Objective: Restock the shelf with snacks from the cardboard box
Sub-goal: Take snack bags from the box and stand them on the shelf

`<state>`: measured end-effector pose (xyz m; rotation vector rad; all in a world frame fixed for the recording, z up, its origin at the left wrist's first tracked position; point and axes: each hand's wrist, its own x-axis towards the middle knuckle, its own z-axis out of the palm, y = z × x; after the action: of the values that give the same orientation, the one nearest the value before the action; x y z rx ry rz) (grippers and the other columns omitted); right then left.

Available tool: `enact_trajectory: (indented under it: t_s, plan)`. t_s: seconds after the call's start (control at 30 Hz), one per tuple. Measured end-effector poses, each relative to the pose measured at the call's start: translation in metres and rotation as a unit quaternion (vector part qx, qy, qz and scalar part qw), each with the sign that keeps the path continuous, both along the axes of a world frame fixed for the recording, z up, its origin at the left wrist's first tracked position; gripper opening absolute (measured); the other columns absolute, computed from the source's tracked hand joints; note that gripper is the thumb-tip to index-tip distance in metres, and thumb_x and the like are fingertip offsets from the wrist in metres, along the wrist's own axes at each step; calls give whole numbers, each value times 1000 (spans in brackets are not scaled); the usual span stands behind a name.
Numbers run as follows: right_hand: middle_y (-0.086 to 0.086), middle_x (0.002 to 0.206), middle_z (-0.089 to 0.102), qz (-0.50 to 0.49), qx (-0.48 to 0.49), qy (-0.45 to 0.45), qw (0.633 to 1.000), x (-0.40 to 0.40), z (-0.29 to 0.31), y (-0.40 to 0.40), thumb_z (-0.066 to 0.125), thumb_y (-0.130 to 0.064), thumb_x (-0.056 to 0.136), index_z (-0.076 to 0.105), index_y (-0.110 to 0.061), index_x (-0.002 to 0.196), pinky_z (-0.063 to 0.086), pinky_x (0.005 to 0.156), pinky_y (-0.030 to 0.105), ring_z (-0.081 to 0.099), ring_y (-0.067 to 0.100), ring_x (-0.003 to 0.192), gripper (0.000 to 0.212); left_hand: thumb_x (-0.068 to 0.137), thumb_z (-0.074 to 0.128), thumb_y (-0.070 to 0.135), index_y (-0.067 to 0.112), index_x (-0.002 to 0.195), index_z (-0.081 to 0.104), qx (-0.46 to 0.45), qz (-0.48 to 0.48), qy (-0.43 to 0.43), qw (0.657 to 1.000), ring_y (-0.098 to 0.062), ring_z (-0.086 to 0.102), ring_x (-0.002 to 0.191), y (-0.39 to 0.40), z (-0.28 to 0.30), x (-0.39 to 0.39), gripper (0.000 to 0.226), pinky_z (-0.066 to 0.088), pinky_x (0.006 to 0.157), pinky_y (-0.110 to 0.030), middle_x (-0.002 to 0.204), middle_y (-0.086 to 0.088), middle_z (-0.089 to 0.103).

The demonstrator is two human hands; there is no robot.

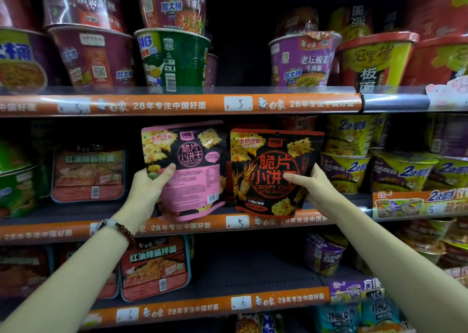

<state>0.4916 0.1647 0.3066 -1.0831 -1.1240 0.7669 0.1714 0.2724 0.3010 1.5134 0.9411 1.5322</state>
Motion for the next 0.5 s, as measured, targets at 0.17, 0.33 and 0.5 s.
enact_trajectory:
  t_s: [0.17, 0.33, 0.5]
  plan:
    - [3, 106, 71, -40, 3, 6, 999, -4, 7, 11, 72, -12, 81, 66, -18, 99, 52, 88, 41, 65, 22, 102, 19, 85, 67, 27, 15, 65, 56, -12, 42, -17, 999, -20, 54, 72, 14, 10, -11, 26, 38, 74, -36, 68, -2, 58]
    - [2, 102, 73, -50, 19, 17, 998, -22, 11, 33, 74, -14, 80, 69, -15, 99, 53, 86, 37, 68, 19, 97, 20, 84, 67, 29, 11, 69, 57, -22, 38, 8, 999, -22, 55, 74, 27, 9, -10, 26, 39, 71, -33, 73, -5, 60]
    - [2, 104, 72, -47, 21, 1, 999, -37, 2, 49, 75, -18, 79, 66, -11, 107, 53, 82, 32, 67, 15, 96, 30, 86, 65, 17, 18, 72, 55, -1, 9, 28, 1000, -9, 54, 69, 24, 4, -4, 17, 39, 58, -24, 73, 3, 58]
